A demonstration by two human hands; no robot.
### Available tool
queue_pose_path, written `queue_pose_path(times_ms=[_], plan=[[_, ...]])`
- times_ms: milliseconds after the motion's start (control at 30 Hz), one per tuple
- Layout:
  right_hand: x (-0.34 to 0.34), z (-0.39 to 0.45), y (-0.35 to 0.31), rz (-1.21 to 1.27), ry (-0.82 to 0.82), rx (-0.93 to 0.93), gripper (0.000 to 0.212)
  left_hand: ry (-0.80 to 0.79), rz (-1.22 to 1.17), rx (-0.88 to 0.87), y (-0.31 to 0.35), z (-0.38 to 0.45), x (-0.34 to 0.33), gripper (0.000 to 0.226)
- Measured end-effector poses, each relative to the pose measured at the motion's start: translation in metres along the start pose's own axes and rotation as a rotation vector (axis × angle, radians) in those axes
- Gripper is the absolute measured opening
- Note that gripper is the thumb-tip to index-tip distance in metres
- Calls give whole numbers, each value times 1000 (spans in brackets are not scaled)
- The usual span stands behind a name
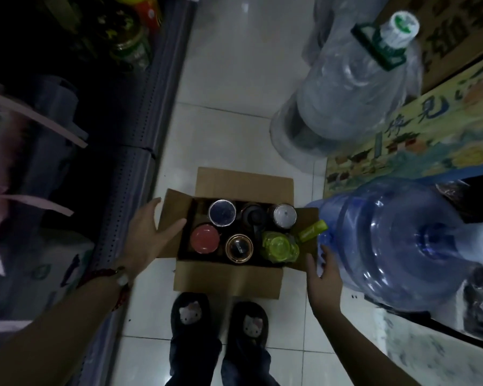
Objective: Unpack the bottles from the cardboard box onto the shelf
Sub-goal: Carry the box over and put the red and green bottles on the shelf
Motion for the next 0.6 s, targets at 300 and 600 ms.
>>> queue_pose_path(times_ms=[300,600], plan=[[-30,24,20,100,78,16,43,-87,-284,210,-49,16,-41,97],[-55,47,39,7,69,35,49,6,-240,160,-51,29,-64,53]])
Point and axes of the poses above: each hand's wrist, its own z-axis towards the middle knuckle, its own x-axis out of the back of the hand, y = z × x, the point moved 7 cm from there along z, towards the middle knuckle, and after that the axes turned 11 degrees about y, right-handed, at the moved point
